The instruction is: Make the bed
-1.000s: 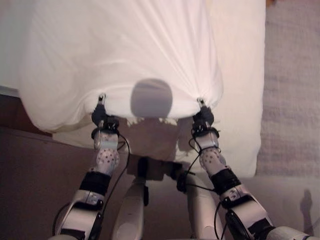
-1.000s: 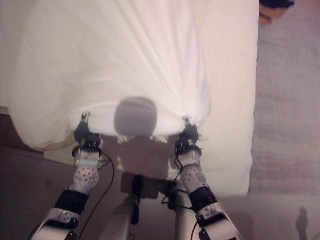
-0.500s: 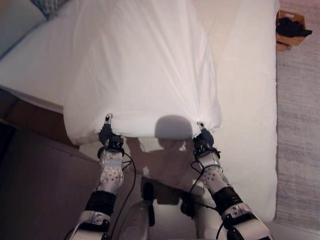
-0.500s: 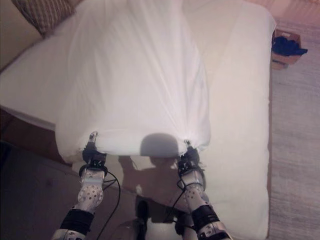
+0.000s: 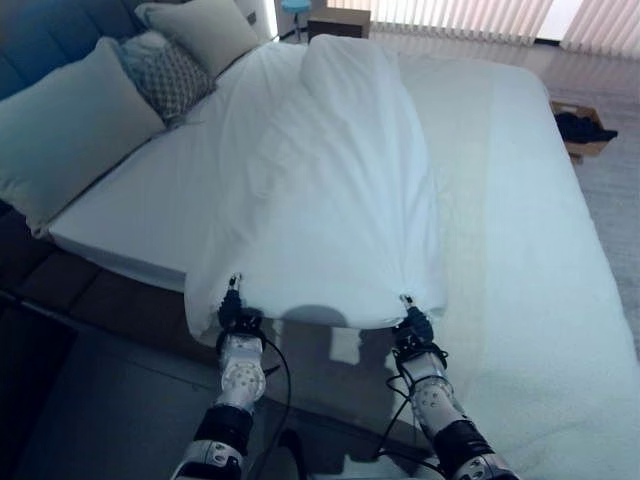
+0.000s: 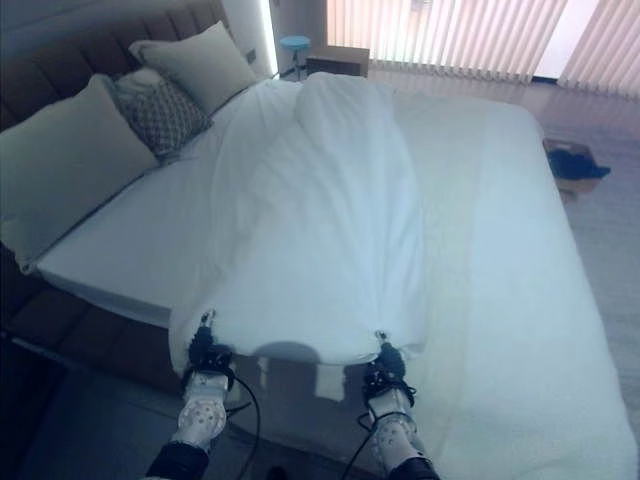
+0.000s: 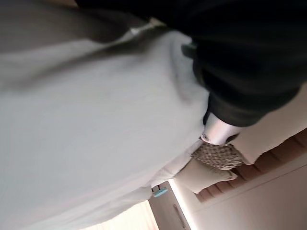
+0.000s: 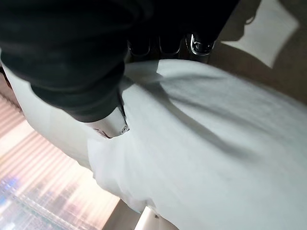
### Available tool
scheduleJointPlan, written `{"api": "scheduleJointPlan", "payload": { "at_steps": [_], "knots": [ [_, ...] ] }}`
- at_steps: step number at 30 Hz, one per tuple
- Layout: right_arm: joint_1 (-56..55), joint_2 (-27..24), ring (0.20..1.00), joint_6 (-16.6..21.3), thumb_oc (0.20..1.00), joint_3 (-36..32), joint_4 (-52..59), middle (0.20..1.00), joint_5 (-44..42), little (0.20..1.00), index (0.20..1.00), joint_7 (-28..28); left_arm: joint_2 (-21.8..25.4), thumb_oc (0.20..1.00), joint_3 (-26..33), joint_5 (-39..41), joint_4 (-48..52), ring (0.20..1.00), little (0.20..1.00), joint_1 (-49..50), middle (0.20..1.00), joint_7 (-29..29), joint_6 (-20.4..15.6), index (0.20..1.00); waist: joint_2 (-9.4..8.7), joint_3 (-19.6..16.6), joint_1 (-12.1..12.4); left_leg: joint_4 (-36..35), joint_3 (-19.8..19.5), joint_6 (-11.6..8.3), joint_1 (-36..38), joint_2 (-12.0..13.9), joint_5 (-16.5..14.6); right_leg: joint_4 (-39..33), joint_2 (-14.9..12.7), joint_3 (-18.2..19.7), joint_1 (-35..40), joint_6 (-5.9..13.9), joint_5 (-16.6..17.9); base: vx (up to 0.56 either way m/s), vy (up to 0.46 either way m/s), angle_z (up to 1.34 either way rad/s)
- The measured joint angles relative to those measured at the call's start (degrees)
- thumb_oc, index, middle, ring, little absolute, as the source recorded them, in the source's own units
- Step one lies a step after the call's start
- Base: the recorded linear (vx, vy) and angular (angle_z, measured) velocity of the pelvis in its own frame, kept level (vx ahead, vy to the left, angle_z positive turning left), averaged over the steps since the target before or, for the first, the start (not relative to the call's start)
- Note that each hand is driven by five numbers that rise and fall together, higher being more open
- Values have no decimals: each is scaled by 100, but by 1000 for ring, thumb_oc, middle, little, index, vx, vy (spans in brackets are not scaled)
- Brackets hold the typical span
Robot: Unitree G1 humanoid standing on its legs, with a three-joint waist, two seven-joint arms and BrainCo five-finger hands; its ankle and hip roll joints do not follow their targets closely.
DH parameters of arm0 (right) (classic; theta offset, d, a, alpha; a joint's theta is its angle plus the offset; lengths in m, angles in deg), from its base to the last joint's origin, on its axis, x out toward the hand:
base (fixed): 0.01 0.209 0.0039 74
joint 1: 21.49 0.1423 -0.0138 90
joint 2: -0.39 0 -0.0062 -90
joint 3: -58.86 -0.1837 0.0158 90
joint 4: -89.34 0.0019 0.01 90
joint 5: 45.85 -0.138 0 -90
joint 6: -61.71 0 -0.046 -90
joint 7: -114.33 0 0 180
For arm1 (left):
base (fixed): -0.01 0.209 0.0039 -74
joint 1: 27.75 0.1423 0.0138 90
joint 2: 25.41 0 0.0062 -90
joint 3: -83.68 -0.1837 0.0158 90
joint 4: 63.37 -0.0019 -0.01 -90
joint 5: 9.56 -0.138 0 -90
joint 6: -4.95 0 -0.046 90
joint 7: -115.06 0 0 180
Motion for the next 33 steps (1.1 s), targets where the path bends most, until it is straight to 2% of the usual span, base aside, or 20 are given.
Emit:
{"api": "scheduleJointPlan", "payload": {
  "at_steps": [3,4,5,6,7,8,9,12,14,17,19,22,23,24,25,26,27,30,31,33],
  "knots": [
    [-11,-154,200,9,200,123,-15,200,-84,200,200,-153,-160,200,122,3,20,200,200,-38,200,16,-14,200,191,73,-131,-198,-580,5,163,-86,80,-1016,1388,386,8,-428,-405,140,174,-5],
    [-46,-266,200,21,200,172,20,200,-141,200,200,-187,-298,200,175,31,12,200,200,-36,200,17,-15,200,326,110,-301,-214,-785,-93,97,-182,175,-2006,1690,584,133,-491,-111,106,135,49],
    [-159,-289,200,63,200,137,62,200,-143,200,200,-197,-349,200,168,48,-5,200,200,-101,200,36,4,200,94,70,-421,8,-819,-228,-58,-572,183,-2170,1398,780,165,-346,224,169,251,152],
    [-311,-388,200,121,200,56,43,200,-149,200,200,-222,-549,200,79,56,-162,200,200,-131,200,61,73,200,7,97,-702,348,-1078,-412,-94,-1011,53,-1830,1053,1023,414,-907,332,64,116,162],
    [-373,-457,200,133,200,100,-35,200,-224,200,200,-185,-657,200,-48,60,-175,200,200,-41,200,48,118,200,100,75,-700,594,-973,-555,-124,-1099,4,-1799,906,859,459,-821,255,175,200,169],
    [-369,-581,200,146,200,32,-263,200,-364,200,200,-128,-747,200,-155,60,-213,200,200,-57,200,86,169,200,-5,184,-623,1735,-527,-1091,-673,-1179,-89,-1769,717,642,583,-898,230,168,140,71],
    [-389,-580,200,136,200,30,-294,200,-368,200,200,-110,-727,200,-156,59,-200,200,200,27,200,89,179,200,7,187,-573,2169,-413,-1118,-855,-1086,-123,-1838,733,605,670,-917,214,230,209,43],
    [-553,-363,200,125,200,-14,-228,200,-367,200,200,-119,-643,200,-123,72,-196,200,200,202,200,80,179,200,-70,132,-513,2779,-419,-832,-1081,33,-279,-2000,877,291,954,-955,129,226,246,-10],
    [-566,-384,200,122,200,-16,-230,200,-365,200,200,-107,-653,200,-131,74,-195,200,200,217,200,76,179,200,-50,93,-501,2480,-620,-778,-1021,286,-254,-1911,886,269,896,-945,126,288,435,-19],
    [-614,-351,200,70,200,-88,-247,200,-364,200,200,-15,-667,200,-141,170,-247,200,200,281,200,29,191,200,-110,26,-429,662,-1278,-757,-479,1136,-186,-1688,965,630,879,-786,-46,284,626,-7],
    [-580,-370,200,55,200,-93,-248,200,-361,200,200,36,-661,200,-159,227,-271,200,200,311,200,-23,208,200,-141,-62,-400,602,-1389,-779,-466,1268,-107,-1476,951,1011,790,-626,-183,178,700,-28],
    [-418,-416,200,45,200,-118,-251,200,-361,200,200,152,-680,200,-169,233,-264,200,200,228,200,-62,210,200,-133,-156,-278,526,-1708,-709,-280,1024,-40,-1292,670,1404,660,-236,-283,141,794,-56],
    [-515,-541,200,-7,200,-132,-78,200,-321,200,200,186,-681,200,-300,271,-319,200,200,197,200,-62,224,200,-215,-230,-337,627,-1194,-745,-186,492,-106,-1414,149,1404,744,91,-212,43,815,-35],
    [-601,-624,200,-6,200,-174,76,200,-279,200,200,195,-690,200,-403,295,-377,200,200,213,200,-39,226,200,-165,-261,-327,517,-827,-758,-156,369,33,-1205,-132,1115,724,114,-242,-11,785,-41],
    [-646,-610,200,-2,200,-136,86,200,-215,200,200,225,-648,200,-452,295,-450,200,200,141,200,40,222,200,-361,-374,-281,732,-675,-742,-235,-14,-168,-777,-573,1025,361,175,-148,-4,746,-42],
    [-632,-586,200,2,200,-151,109,200,-210,200,200,254,-661,200,-445,296,-430,200,200,129,200,56,213,200,-365,-382,-255,754,-609,-649,-285,-24,-223,-515,-746,918,212,4,-117,17,725,-32],
    [-594,-444,200,41,200,-289,51,200,-211,200,200,278,-650,200,-447,289,-489,200,200,144,200,56,221,200,-373,-376,-269,1058,-454,-464,-479,-151,-364,-393,-976,572,85,-47,283,50,637,-15],
    [-509,-281,200,51,200,-219,-78,200,-211,200,200,306,-604,200,-264,288,-528,200,200,254,200,47,217,200,-287,-371,-233,986,-258,-112,-367,-235,-479,-484,-1217,39,91,-332,1087,56,553,-27],
    [-526,-243,200,40,200,-108,-81,200,-212,200,200,281,-521,200,-234,283,-464,200,200,304,200,54,217,200,-246,-356,-111,762,-127,67,-180,-258,-396,-303,-1086,-243,50,-57,896,25,362,-39],
    [-471,-253,200,13,200,143,-64,200,-211,200,200,186,-452,200,-45,285,-336,200,200,430,200,46,200,200,-230,-366,179,260,6,65,166,-222,-189,-61,-781,-811,-10,9,387,7,218,-88]
  ]
}}
